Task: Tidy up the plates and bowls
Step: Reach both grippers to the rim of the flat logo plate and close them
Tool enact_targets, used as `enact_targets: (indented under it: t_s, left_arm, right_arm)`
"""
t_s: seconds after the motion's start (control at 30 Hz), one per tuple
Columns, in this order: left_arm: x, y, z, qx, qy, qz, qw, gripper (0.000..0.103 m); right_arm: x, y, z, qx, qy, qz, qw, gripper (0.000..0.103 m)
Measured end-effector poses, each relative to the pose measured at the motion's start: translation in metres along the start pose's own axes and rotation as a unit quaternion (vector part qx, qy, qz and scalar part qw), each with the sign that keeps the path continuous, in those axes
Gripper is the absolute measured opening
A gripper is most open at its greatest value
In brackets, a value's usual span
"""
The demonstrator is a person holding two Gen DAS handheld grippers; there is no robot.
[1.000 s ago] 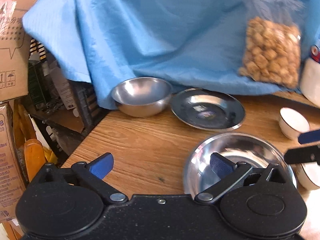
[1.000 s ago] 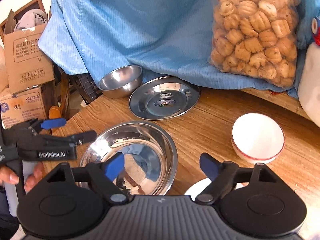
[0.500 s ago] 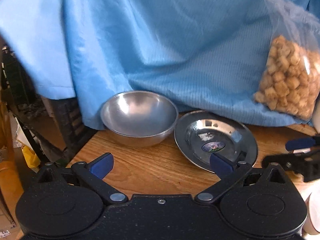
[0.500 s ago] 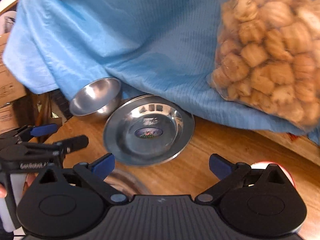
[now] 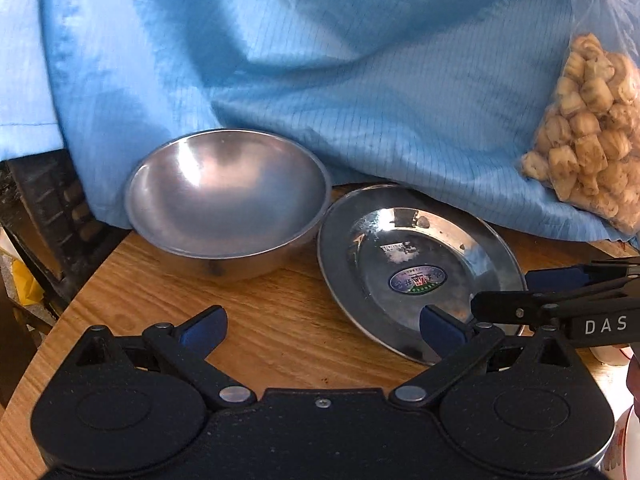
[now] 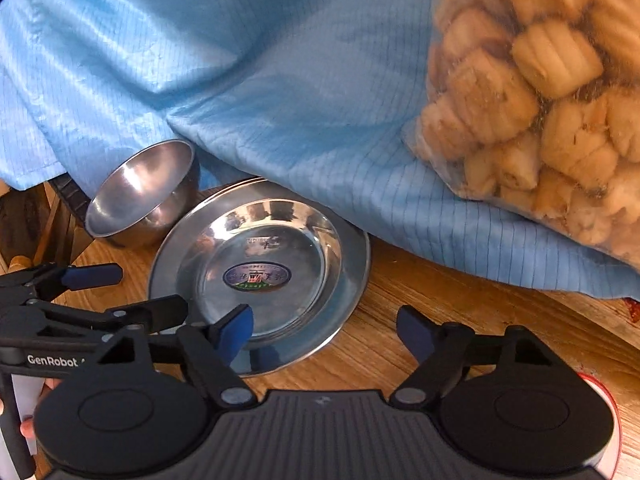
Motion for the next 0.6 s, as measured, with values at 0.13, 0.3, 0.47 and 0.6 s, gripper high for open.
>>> enact_targets:
  t_s: [0.13, 0.3, 0.47, 0.6]
  left_arm:
    - [-0.008, 0.0, -0.006, 0.012, 0.015, -0.011, 0.9998, 0.099]
    - [-0.009, 0.0, -0.012, 0.014, -0.003, -0.018, 0.9997, 0.098]
    - [-0.01, -0.003, -0.017, 0.016, -0.012, -0.019, 0.9996, 0.095]
    - [-0.013, -0.004, -0.016, 0.015, -0.008, -0.02, 0.9997, 0.081]
  right_arm:
    - [-0.005, -0.004, -0.003, 0.001, -0.007, -0.004, 1.0, 0.073]
    - [-0.011, -0.007, 0.0, -0.002, -0.023, -0.021, 1.0, 0.059]
    - [-0.011, -0.01, -0.003, -0.001, -0.02, -0.01, 1.0, 0.042]
    - [-0.012, -0.008, 0.0, 0.0, -0.016, -0.005, 1.0, 0.031]
Point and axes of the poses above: each gripper's, at about its wrist camera, not at the fingertips, and z roughly against the way its jaws point, x to its left, y to its underside, the point moved 10 cm from there along -z, roughly the way its jaws point, and after that the axes turned 7 degrees about z, right-handed, at the moved point
